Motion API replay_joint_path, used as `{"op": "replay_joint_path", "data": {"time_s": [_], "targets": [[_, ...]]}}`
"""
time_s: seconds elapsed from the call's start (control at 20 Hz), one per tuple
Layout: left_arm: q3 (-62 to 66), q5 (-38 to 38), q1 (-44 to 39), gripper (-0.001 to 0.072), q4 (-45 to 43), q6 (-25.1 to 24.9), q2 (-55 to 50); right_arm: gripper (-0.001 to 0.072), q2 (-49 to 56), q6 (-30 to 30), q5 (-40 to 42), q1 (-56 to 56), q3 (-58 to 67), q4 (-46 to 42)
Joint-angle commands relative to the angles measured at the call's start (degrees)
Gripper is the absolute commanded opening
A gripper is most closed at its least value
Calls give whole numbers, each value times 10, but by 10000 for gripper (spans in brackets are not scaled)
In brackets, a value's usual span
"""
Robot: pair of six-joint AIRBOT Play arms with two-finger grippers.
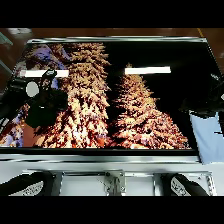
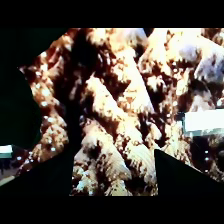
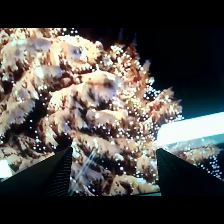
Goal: Fold the shirts.
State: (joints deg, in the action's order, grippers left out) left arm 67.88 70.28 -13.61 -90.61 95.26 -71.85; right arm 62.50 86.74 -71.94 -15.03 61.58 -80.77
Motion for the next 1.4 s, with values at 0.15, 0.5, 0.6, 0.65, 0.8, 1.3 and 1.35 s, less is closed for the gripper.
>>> {"op": "replay_joint_path", "data": {"time_s": [0.15, 0.5, 0.6, 0.65, 0.8, 1.3, 1.35], "targets": [[0, 0, 0, 563, 0, 0, 0, 636, 0, 0, 0, 0, 0, 0], [0, 0, 0, 564, 0, 0, 0, 635, 0, 0, 0, 0, 0, 0], [0, 0, 0, 563, 0, 0, 0, 635, 0, 6, 1, 0, 0, 4], [0, 0, 0, 563, 0, 0, 0, 635, 0, 19, 13, 0, 0, 19], [0, -5, 0, 563, 2, 0, 0, 635, 0, 25, 67, 0, 0, 55], [70, -27, 134, 700, -62, 0, -52, 635, 0, 28, 124, 0, 1, 92], [99, -27, 170, 700, -46, 0, -76, 636, 0, 28, 136, 0, 1, 96]]}}
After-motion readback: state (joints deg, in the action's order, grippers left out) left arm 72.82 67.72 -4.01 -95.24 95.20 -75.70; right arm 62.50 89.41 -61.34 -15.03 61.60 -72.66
